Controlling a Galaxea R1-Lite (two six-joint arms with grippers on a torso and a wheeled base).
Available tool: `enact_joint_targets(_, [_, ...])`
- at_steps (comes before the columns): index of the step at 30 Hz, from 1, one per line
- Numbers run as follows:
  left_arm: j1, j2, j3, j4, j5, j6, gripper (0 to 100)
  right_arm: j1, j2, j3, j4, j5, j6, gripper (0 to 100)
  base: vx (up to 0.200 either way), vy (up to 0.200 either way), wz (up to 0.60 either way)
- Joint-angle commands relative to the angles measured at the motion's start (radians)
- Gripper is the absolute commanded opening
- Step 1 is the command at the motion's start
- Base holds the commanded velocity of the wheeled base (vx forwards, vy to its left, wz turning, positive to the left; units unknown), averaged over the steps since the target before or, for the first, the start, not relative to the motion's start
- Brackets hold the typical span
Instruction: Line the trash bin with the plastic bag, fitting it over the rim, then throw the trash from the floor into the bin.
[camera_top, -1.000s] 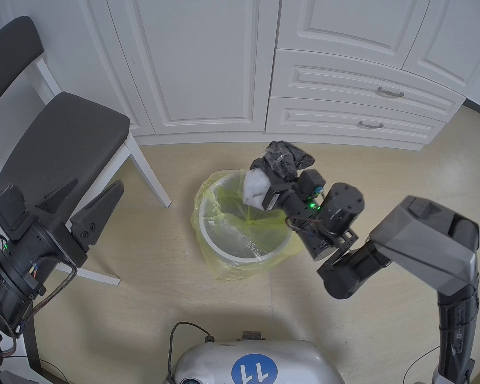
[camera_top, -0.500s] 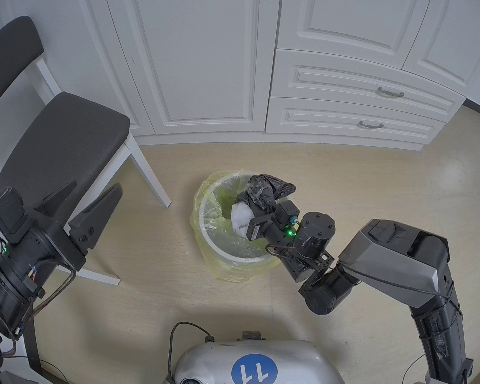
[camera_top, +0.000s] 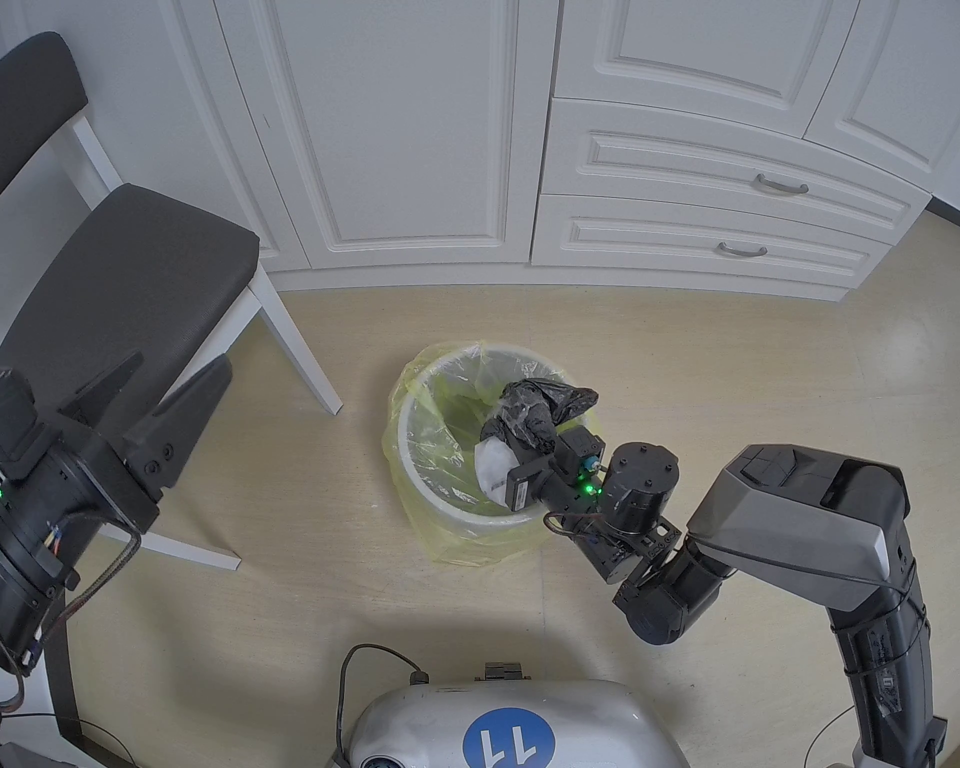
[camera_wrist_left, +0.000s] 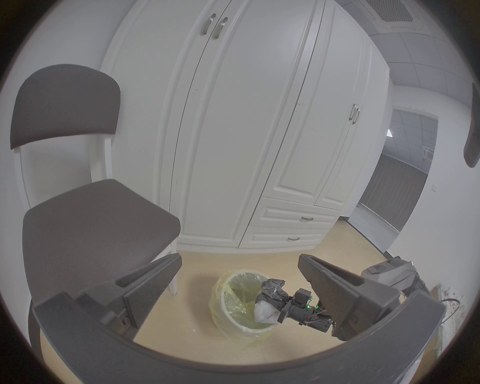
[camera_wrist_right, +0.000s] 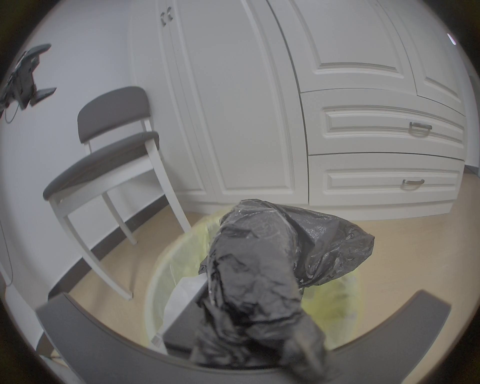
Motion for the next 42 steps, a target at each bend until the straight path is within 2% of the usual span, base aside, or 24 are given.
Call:
enact_joint_targets(1, [0.006,-0.086,-0.026,0.010,-0.003,0.035,100,0.029,0.048,-0.104,-0.018,-0.009,0.056,0,0.000,0.000,0.00])
enact_joint_targets(6, [0.018,-0.113,-0.024,0.010,-0.005,0.076,100,0.041,0.122,-0.185,-0.018,-0.026,0.078,0,0.000,0.000,0.00])
enact_joint_targets(14, [0.018,-0.102,-0.024,0.009,-0.005,0.081,100,0.045,0.160,-0.242,-0.018,-0.041,0.078,0,0.000,0.000,0.00])
enact_joint_targets(19, [0.020,-0.107,-0.027,0.010,-0.003,0.082,100,0.045,0.155,-0.242,-0.018,-0.067,0.078,0,0.000,0.000,0.00])
enact_joint_targets(26, [0.020,-0.101,-0.021,0.010,-0.003,0.082,100,0.047,0.165,-0.235,-0.018,-0.067,0.075,0,0.000,0.000,0.00])
enact_joint_targets(27, [0.020,-0.102,-0.021,0.010,-0.003,0.084,100,0.047,0.165,-0.239,-0.018,-0.067,0.075,100,0.000,0.000,0.00])
enact_joint_targets(42, [0.020,-0.095,-0.018,0.010,-0.005,0.082,100,0.033,0.145,-0.240,-0.018,-0.067,0.070,100,0.000,0.000,0.00])
